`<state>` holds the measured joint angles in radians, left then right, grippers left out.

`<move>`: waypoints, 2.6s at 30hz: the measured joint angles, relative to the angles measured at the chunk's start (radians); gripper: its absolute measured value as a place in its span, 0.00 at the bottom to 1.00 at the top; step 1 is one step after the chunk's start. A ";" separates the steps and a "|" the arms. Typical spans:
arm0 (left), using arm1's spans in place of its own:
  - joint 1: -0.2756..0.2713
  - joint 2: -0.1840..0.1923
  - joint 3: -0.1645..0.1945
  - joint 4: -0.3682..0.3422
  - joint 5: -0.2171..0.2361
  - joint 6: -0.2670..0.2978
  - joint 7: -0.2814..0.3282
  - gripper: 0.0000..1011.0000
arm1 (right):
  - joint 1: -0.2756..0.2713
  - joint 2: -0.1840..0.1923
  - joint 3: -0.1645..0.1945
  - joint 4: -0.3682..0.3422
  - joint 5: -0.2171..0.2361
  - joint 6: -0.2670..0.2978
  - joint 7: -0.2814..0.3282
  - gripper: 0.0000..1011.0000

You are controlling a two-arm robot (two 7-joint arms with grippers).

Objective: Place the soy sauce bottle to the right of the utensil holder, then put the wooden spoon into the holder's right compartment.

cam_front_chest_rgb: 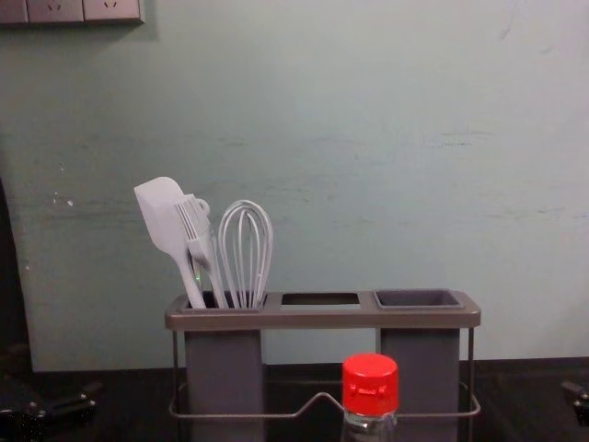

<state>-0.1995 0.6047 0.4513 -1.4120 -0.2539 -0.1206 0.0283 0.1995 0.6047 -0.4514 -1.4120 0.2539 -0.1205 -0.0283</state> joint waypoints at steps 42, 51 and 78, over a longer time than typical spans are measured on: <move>0.000 0.000 0.000 0.000 0.000 0.000 0.000 0.99 | -0.024 0.013 0.026 -0.034 0.006 -0.023 0.018 0.99; 0.000 0.000 0.000 0.000 0.000 0.000 0.000 0.99 | -0.133 0.067 0.114 -0.174 0.089 -0.054 0.068 0.99; 0.000 0.000 0.000 0.000 0.000 0.000 0.000 0.99 | -0.392 0.192 0.218 -0.414 0.427 -0.081 0.519 0.99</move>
<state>-0.1995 0.6047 0.4513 -1.4120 -0.2539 -0.1205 0.0283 -0.1923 0.7972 -0.2334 -1.8264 0.6810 -0.2017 0.4903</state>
